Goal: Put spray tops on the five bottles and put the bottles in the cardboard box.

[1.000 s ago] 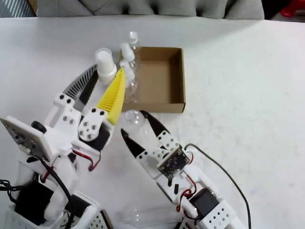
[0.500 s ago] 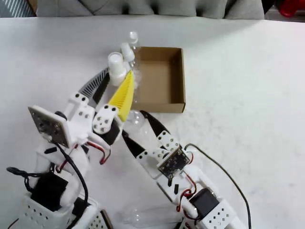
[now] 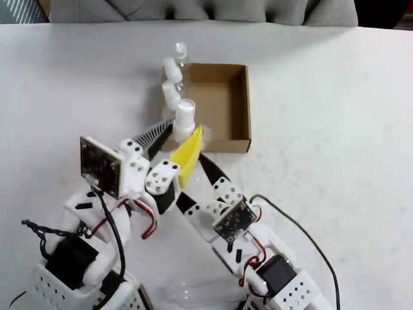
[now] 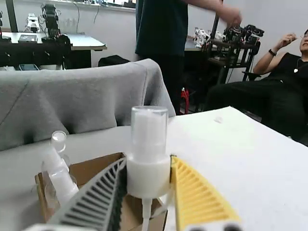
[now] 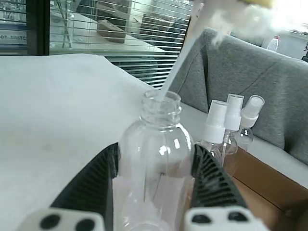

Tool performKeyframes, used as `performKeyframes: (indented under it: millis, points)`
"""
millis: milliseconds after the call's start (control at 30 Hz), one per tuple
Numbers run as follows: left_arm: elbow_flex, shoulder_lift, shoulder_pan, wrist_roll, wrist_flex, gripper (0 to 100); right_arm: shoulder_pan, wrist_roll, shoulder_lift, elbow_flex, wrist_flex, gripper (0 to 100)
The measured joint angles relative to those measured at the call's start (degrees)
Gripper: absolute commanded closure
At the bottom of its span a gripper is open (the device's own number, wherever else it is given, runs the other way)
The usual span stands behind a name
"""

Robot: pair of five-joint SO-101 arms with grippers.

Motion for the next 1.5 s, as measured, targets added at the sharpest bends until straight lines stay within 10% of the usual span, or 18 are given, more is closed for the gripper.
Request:
performKeyframes:
  millis: [1100, 1500]
  points:
    - [7.2, 0.1, -3.6, 0.4, 3.4, 98, 2.4, 0.1, 0.0, 0.0, 0.0, 98.2]
    - [7.2, 0.1, -4.3, 0.8, 3.4, 82, 3.3, 0.0, 0.0, 0.0, 0.0, 98.2]
